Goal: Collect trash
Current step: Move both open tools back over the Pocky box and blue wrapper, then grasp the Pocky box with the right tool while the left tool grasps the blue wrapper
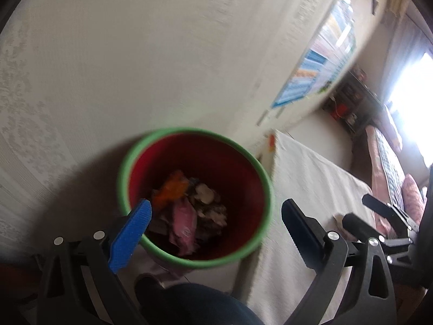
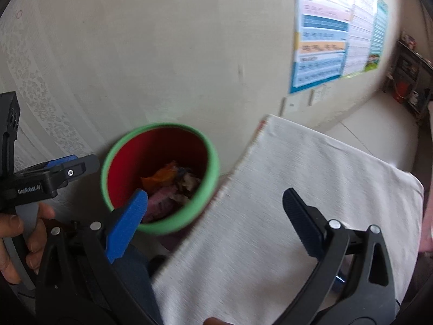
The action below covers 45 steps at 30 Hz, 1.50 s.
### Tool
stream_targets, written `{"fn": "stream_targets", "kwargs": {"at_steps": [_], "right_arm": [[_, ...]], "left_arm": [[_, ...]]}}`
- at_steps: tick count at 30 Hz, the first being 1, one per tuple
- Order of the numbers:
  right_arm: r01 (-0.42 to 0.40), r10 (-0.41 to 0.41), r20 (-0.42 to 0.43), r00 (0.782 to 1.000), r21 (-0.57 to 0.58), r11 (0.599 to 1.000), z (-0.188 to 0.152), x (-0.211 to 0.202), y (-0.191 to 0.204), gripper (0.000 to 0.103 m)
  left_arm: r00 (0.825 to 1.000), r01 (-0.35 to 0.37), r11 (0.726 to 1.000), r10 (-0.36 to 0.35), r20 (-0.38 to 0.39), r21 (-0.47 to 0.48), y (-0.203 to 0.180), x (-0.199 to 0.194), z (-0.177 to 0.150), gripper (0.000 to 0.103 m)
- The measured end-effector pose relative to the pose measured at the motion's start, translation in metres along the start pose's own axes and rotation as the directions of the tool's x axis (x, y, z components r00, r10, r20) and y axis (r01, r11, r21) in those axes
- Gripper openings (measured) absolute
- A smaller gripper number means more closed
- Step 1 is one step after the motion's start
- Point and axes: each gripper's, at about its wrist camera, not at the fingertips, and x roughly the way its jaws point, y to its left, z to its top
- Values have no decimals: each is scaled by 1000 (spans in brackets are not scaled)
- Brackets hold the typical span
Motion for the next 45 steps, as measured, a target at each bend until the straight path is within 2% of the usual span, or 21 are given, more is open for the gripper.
{"fn": "stream_targets", "kwargs": {"at_steps": [10,15,22,27,34,35,36,40,42,45], "right_arm": [[154,-149,-46,988,116,981,-66,-33,-96,98],[223,-213,-75,974,162,961,-82,-39,-145,98],[280,-269,-134,954,69,958,-84,-13,-170,98],[279,-270,-201,942,18,960,-88,18,-176,98],[268,-256,-276,927,6,963,-94,53,-187,81],[263,-250,-283,926,8,965,-94,56,-188,78],[254,-239,-290,927,13,967,-95,59,-189,67],[238,-213,-284,935,59,969,-95,57,-199,54],[236,-204,-276,939,86,968,-94,51,-205,50],[230,-188,-262,947,142,963,-95,40,-218,50]], "left_arm": [[994,86,989,-78,-73,116,-78,14,-32,93],[988,125,977,-107,-110,171,-116,21,-46,93],[985,132,971,-105,-140,201,-136,30,-52,93],[981,126,972,-93,-168,199,-137,41,-54,93],[966,152,968,-103,-236,201,-148,68,-68,93],[963,160,967,-109,-246,200,-151,73,-70,93],[961,166,965,-112,-254,201,-154,76,-72,93],[951,193,959,-131,-280,208,-168,87,-77,93],[944,214,952,-144,-297,219,-180,93,-81,93],[930,251,943,-173,-323,218,-200,102,-87,93]]}}
